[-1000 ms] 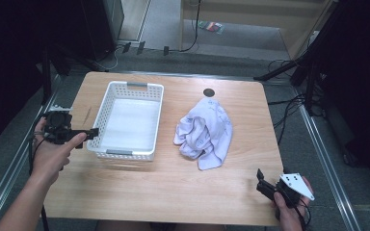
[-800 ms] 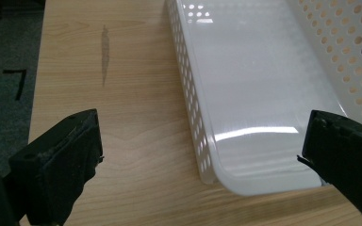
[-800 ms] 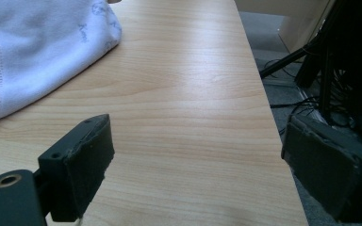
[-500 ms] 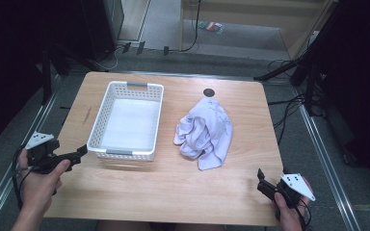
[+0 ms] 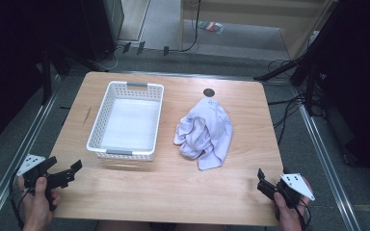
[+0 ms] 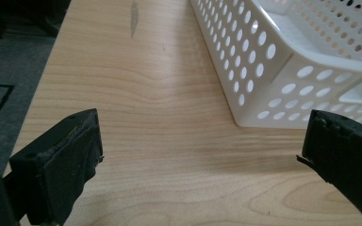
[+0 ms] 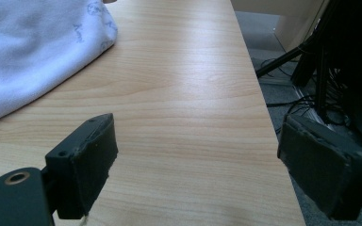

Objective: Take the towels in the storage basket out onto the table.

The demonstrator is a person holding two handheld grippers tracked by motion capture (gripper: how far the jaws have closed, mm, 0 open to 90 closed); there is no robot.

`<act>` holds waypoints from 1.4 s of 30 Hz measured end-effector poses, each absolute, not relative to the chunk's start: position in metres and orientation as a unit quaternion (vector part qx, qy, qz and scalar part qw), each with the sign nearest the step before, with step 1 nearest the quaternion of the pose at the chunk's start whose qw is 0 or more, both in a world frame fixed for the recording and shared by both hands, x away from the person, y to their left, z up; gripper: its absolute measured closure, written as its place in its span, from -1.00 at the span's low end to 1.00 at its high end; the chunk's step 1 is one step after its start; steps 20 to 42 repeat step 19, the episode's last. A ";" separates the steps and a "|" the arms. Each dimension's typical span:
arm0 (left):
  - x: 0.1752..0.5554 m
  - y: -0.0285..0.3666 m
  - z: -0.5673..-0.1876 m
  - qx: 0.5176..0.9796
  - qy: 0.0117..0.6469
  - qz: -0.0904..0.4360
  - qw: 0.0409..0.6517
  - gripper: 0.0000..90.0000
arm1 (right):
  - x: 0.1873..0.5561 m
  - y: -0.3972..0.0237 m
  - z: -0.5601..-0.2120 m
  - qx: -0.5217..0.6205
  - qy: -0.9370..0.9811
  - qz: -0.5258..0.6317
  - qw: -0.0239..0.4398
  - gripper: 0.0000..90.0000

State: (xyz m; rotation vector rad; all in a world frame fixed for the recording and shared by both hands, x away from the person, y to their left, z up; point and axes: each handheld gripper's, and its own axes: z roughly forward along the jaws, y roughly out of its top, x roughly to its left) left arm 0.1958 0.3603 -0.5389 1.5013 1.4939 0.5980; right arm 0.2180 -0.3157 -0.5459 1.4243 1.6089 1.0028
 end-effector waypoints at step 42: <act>0.197 0.363 -0.553 0.583 0.620 0.267 0.452 -1.00 | 0.219 -0.317 -0.546 0.556 0.634 0.390 0.369 -0.72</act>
